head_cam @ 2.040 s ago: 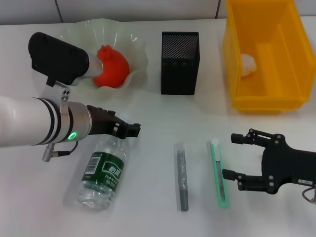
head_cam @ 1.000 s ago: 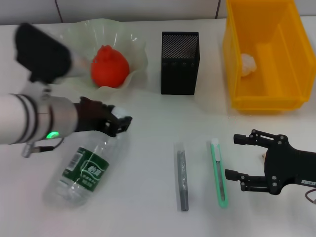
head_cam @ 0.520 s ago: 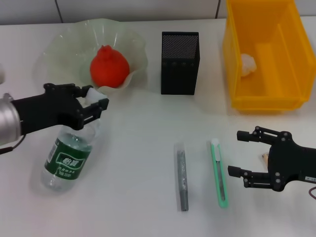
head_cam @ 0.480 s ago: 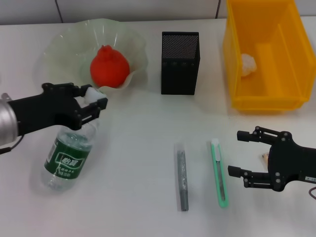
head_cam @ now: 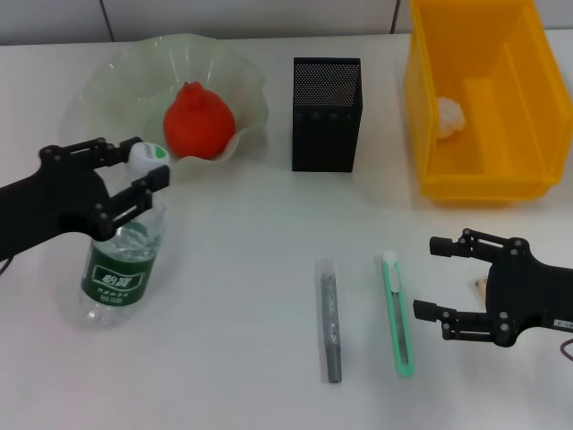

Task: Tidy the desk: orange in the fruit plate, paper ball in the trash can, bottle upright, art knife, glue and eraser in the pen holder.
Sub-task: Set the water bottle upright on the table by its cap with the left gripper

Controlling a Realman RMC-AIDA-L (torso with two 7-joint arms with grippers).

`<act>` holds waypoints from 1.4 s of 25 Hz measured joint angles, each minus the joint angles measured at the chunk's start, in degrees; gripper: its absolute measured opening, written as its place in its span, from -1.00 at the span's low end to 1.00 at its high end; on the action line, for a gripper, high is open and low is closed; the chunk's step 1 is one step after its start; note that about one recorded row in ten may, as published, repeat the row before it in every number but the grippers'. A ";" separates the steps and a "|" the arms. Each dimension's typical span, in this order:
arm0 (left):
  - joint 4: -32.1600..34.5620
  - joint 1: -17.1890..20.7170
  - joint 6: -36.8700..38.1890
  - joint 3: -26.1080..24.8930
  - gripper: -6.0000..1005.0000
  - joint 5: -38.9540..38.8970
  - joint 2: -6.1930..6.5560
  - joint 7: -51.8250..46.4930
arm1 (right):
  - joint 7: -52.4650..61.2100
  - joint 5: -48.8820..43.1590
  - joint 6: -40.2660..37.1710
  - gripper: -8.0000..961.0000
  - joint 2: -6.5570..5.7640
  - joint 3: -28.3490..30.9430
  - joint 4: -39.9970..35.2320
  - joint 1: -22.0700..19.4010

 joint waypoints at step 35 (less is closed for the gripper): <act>-8.67 -3.26 6.79 -8.58 -0.06 -4.33 0.06 6.23 | 0.95 0.00 0.01 0.69 0.00 -0.23 -0.49 0.34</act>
